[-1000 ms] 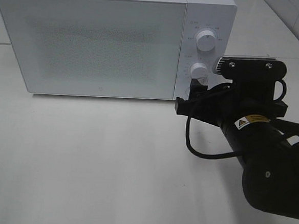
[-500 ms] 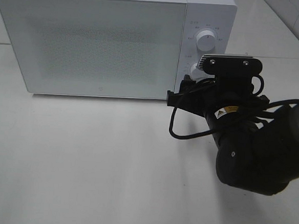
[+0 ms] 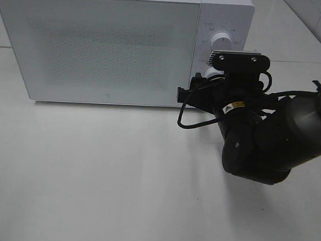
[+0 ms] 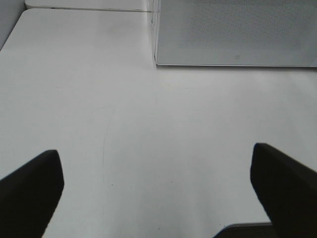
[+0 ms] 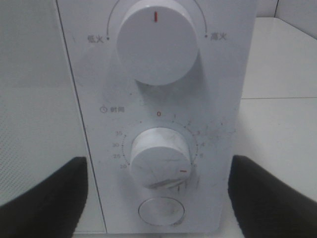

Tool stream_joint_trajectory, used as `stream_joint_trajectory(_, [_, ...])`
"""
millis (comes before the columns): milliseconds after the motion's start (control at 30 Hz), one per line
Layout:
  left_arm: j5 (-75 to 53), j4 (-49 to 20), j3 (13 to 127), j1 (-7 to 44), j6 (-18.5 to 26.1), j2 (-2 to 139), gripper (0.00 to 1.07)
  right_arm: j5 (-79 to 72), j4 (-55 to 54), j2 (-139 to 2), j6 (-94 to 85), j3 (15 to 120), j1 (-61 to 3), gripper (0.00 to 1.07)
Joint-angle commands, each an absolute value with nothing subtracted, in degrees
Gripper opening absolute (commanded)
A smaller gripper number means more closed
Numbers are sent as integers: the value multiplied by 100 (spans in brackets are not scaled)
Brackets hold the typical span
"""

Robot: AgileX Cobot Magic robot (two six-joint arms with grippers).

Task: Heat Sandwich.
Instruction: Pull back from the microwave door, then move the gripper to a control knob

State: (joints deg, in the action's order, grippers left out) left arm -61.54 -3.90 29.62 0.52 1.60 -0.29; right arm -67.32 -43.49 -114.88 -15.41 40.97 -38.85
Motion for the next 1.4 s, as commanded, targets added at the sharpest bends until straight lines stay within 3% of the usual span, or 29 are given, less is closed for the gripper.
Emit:
stream_joint_trajectory(33, [-6131, -395, 2951, 23, 120, -126, 97, -6715, -4246, -11614, -1513, 4320, -3753, 76])
stream_joint_trajectory(567, [-6131, -384, 2951, 23, 120, -126, 97, -6606, -4102, -12061, -1610, 4916, -3472, 76])
stream_joint_trajectory(1400, [-6131, -384, 2951, 23, 120, -126, 97, -6767, -4183, -11929, -1662, 4584, -3621, 74])
